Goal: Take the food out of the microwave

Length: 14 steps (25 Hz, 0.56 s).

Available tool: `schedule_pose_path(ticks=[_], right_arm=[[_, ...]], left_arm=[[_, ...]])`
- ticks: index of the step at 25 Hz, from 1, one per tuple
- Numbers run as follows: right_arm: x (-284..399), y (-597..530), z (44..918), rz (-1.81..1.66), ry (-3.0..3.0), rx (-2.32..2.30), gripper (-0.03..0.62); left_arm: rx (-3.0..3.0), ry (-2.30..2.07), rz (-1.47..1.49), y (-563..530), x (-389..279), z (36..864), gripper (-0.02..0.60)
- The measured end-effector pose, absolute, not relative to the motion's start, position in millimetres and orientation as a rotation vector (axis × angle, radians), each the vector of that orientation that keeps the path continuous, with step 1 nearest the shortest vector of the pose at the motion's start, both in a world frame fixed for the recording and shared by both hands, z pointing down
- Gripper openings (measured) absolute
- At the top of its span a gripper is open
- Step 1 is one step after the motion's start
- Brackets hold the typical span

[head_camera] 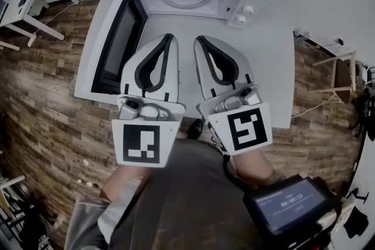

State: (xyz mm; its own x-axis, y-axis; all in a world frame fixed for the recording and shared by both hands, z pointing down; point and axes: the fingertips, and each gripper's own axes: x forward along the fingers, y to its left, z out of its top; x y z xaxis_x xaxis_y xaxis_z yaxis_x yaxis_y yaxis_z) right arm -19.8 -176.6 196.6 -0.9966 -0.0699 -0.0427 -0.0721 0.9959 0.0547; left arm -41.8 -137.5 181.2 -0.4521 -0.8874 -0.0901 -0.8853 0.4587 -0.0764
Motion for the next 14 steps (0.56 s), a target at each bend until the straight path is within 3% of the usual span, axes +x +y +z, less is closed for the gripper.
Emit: schedule_pose_path(ticks=[14], right_arm=[[-27.8, -171.2, 195.5, 0.077, 3.099, -0.106, 0.008]], left_arm=[[-1.584, 2.585, -0.027, -134.5, -47.4, 182.8, 0.006]])
